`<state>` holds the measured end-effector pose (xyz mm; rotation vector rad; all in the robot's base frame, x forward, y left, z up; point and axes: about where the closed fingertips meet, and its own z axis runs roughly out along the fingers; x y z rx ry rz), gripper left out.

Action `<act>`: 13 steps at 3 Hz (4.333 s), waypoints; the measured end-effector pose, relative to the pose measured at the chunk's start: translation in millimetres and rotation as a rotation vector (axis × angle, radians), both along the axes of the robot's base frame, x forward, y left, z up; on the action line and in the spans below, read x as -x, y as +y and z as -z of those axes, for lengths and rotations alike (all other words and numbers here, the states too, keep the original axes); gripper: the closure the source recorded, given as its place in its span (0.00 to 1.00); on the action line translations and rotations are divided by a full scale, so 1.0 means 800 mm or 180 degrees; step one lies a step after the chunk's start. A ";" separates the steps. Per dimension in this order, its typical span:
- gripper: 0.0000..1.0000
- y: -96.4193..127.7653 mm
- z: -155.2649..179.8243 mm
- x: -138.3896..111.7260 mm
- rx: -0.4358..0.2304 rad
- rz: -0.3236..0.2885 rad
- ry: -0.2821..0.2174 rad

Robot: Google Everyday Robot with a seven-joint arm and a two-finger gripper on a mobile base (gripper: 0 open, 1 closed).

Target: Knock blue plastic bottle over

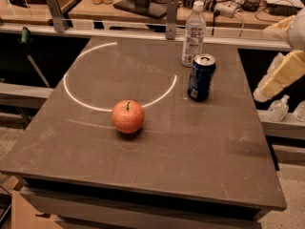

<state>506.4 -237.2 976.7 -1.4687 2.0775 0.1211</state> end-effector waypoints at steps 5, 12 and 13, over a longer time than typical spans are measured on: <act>0.00 -0.020 0.010 -0.205 -0.1323 0.0767 -0.0740; 0.70 0.140 0.064 -0.336 -0.2017 0.0163 -0.0612; 0.99 0.123 0.020 -0.335 -0.1027 -0.0169 -0.0804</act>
Offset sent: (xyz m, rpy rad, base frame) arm 0.1733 -0.0285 0.0164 0.4656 -0.2687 -0.2770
